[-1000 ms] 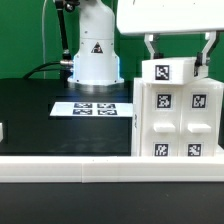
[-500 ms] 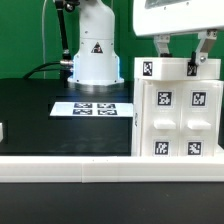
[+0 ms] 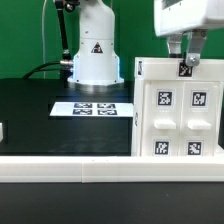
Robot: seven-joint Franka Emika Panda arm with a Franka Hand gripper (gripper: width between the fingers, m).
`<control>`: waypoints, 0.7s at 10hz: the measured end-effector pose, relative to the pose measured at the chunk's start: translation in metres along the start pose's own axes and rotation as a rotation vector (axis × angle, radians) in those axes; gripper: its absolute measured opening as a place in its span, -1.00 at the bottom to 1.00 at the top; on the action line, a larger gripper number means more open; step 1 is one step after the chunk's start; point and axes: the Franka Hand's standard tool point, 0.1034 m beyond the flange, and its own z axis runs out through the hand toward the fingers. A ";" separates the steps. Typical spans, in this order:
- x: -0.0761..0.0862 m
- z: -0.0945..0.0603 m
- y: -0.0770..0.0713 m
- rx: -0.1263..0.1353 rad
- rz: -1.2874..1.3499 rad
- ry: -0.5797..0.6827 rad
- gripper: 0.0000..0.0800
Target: Assemble cabinet
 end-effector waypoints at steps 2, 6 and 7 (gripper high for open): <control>0.001 0.000 0.000 -0.008 0.128 -0.015 0.39; -0.001 0.000 0.001 -0.013 0.138 -0.030 0.86; -0.002 0.000 0.001 -0.013 0.130 -0.031 0.86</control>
Offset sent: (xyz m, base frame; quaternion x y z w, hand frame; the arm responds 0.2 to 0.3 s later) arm 0.0000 0.0000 0.0000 0.0000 0.0000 0.1296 0.9916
